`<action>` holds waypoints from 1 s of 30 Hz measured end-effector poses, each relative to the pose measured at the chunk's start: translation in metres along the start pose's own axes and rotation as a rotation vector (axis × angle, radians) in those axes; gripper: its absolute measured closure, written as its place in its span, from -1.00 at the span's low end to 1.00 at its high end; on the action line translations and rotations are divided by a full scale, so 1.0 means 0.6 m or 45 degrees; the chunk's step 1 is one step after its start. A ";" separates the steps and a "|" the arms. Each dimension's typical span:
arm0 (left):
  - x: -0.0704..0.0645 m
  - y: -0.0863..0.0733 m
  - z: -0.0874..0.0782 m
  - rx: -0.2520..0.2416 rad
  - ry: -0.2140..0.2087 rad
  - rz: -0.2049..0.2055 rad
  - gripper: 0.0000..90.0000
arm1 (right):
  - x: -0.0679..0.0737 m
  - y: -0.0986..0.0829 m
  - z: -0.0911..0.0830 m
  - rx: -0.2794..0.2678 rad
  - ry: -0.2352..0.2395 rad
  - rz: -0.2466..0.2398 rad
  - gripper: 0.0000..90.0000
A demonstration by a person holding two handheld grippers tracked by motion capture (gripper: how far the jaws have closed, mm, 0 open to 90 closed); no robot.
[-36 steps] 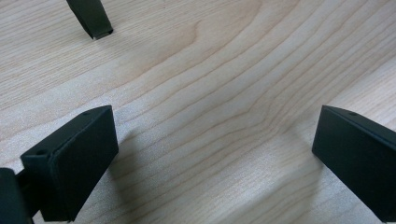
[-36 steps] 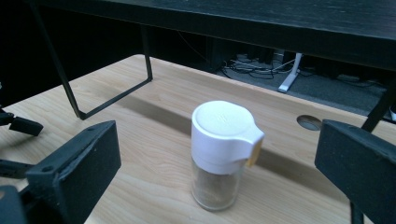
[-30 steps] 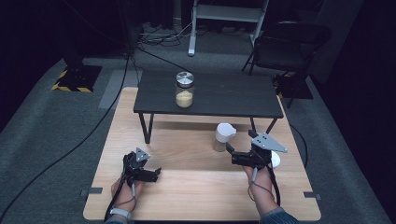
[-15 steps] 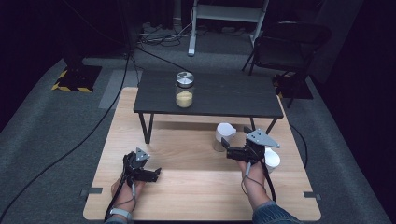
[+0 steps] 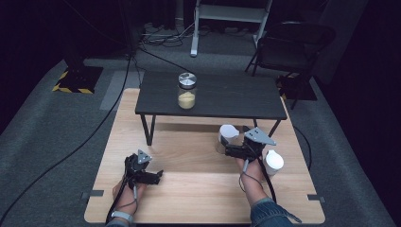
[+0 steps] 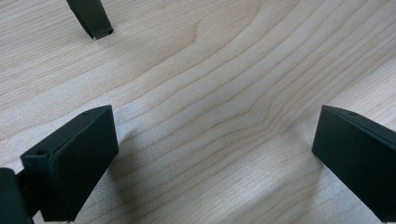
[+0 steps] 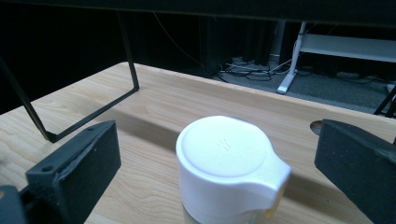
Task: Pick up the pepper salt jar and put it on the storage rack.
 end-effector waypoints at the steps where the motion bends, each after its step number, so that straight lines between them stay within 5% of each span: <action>1: 0.000 0.000 0.000 0.000 0.000 0.000 -0.99 | 0.000 -0.001 0.003 0.001 0.002 0.002 -1.00; 30: 0.000 0.000 0.000 0.000 0.000 0.000 -0.99 | 0.006 -0.027 0.057 0.096 0.023 -0.001 -1.00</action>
Point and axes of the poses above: each handheld gripper's, and its own axes: z roughly forward along the jaws, y roughly out of its top, x roughly to its left, the point moved 1 cm from there along z, roughly forward along the jaws, and after that the axes turned 15 degrees about -z, right-handed, at the moved point
